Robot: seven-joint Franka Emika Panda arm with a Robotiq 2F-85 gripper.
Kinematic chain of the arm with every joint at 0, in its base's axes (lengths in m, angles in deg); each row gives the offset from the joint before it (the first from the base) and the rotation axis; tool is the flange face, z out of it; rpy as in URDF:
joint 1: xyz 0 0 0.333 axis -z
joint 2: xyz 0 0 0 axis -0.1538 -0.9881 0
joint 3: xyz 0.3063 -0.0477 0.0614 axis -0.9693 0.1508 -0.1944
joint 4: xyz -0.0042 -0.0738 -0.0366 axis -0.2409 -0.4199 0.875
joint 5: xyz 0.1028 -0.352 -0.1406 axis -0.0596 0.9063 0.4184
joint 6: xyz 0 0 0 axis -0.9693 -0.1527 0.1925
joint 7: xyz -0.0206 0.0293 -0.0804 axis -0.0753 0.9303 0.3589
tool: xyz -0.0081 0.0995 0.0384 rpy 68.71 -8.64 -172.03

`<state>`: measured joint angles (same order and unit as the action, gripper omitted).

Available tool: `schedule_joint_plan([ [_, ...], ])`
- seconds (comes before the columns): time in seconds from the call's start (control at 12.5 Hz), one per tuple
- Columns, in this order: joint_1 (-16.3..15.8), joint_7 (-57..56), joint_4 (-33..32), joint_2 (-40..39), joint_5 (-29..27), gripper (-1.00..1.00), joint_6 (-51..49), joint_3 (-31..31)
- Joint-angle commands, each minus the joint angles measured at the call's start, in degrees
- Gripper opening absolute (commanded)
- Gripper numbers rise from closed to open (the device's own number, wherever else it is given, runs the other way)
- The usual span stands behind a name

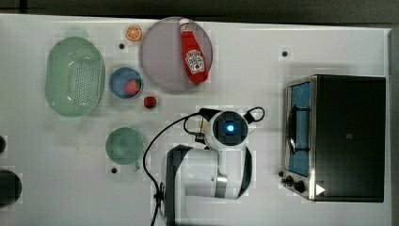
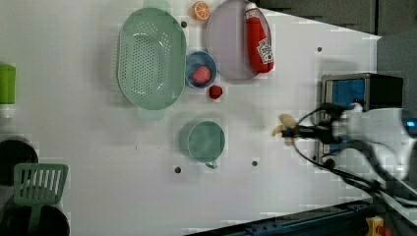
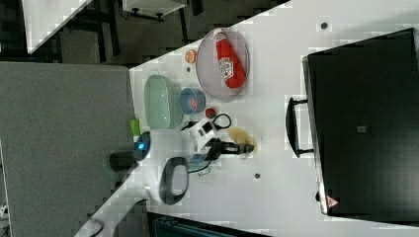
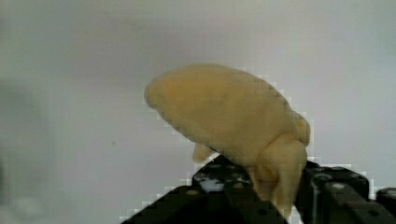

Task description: Pick Banana and place it in mug.

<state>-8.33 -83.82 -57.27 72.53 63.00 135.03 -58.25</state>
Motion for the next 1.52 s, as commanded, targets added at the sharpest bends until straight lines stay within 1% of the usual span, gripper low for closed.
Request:
schedule_joint_plan([
  [0.08,0.3,-1.2,6.4,11.5,0.6,-0.38,-11.1,0.2],
  [0.24,0.2,-1.2,9.6,17.1,0.6,-0.38,-18.3,0.2],
  [0.4,0.2,-1.0,13.8,21.0,0.6,-0.38,-25.7,0.1],
  [0.56,-0.4,1.2,18.6,22.0,0.5,-0.38,-34.1,-0.9],
  [0.72,-1.5,7.1,21.5,21.5,0.4,-0.38,-40.1,-3.7],
  [0.96,-3.0,17.3,21.9,20.6,-2.4,-0.38,-40.6,-10.2],
  [1.2,-3.6,30.5,21.7,17.8,-4.9,-0.38,-39.6,-17.7],
  [1.36,-3.8,36.9,21.6,14.7,-5.0,-0.38,-36.2,-22.3],
  [1.52,-3.8,42.0,20.8,11.5,-5.0,-0.38,-30.2,-25.9],
])
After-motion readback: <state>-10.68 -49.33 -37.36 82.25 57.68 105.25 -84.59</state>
